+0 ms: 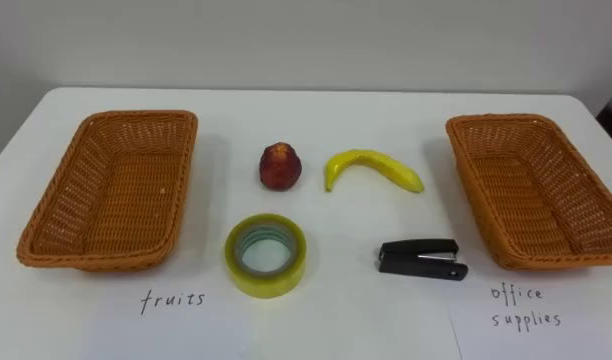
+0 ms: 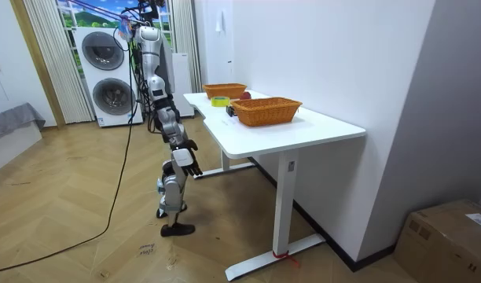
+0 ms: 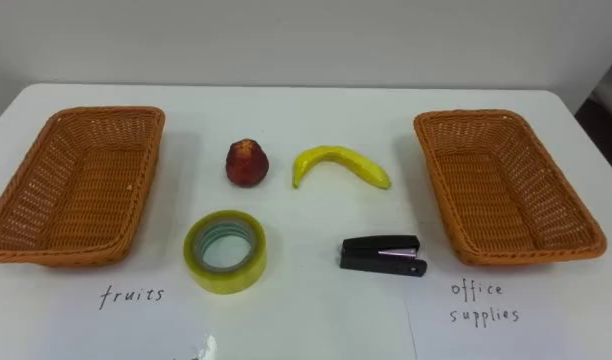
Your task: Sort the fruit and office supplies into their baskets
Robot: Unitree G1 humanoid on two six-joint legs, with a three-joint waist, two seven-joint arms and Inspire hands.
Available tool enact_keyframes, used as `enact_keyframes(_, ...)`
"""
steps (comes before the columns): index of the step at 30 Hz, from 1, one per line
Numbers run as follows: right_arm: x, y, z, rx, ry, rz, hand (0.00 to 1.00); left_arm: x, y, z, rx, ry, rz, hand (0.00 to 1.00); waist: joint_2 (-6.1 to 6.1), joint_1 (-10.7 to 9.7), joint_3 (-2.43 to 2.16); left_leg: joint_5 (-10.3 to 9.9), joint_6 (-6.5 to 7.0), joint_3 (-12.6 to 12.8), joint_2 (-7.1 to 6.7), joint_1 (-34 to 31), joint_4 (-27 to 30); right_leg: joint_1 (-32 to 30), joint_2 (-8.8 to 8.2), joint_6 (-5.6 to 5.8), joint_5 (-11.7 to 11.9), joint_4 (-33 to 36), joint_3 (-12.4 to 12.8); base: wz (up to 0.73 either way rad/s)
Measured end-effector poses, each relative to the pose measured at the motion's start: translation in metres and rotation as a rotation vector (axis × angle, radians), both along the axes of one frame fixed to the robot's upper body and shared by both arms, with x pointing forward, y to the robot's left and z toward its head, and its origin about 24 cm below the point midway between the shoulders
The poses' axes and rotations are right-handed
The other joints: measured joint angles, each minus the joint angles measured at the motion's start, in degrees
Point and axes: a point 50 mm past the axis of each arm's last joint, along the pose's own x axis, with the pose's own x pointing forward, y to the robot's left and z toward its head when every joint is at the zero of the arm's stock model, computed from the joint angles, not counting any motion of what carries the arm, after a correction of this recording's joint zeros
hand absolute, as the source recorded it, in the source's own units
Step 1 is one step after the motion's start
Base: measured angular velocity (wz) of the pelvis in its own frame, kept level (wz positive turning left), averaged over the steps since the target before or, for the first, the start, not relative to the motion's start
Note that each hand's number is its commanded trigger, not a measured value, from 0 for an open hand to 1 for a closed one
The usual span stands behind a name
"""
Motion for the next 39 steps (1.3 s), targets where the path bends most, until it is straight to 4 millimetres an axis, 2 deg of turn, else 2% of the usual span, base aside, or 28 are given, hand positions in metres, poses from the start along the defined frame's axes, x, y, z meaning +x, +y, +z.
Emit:
enact_keyframes(15, -0.004, 0.001, -0.001, 0.038, 0.015, -0.068, 0.0, 0.0, 0.002, 0.0, 0.012, 0.007, -0.015, 0.0, 0.0, 0.05, -0.04, 0.0, 0.0, 0.14, 0.1, 0.06, 0.03, -0.07, 0.07, -0.04, 0.03, 0.04, 0.25, 0.0)
enact_keyframes(26, -0.019, -0.007, -0.001, 0.025, 0.07, -0.222, 0.0, -0.009, 0.008, 0.001, 0.008, 0.041, 0.055, 0.0, 0.01, -0.24, -0.08, -0.05, 0.02, 0.27, 0.13, 0.79, 0.01, 0.54, 0.04, -0.05, 0.02, 0.16, 0.34, 0.0)
enact_keyframes(33, -0.042, -0.024, 0.003, -0.028, 0.102, -0.543, 0.0, -0.025, 0.02, 0.003, 0.022, 0.067, 0.161, 0.0, -0.72, -2.22, -0.39, -0.04, 0.02, 0.55, 0.21, 0.9, 0.0, 0.46, 0.11, -0.15, -0.06, 0.31, 0.95, -0.01)
enact_keyframes(36, -0.05, -0.03, 0.005, -0.057, 0.113, -0.677, 0.0, -0.027, 0.023, 0.004, 0.032, 0.067, 0.178, 0.0, -1.35, -3.56, -0.35, -0.04, 0.02, 0.8, 0.25, 0.99, -0.1, 0.36, 0.11, -0.2, -0.14, 0.74, 1.13, -0.03)
enact_keyframes(39, -0.051, -0.037, 0.007, -0.089, 0.117, -0.799, 0.0, -0.027, 0.027, 0.005, 0.04, 0.062, 0.191, 0.0, -1.86, -3.92, -0.22, -0.06, 0.0, 1.61, 0.35, 1.05, -0.29, -0.26, 0.11, -0.24, -0.22, 1.03, 2.24, -0.14)
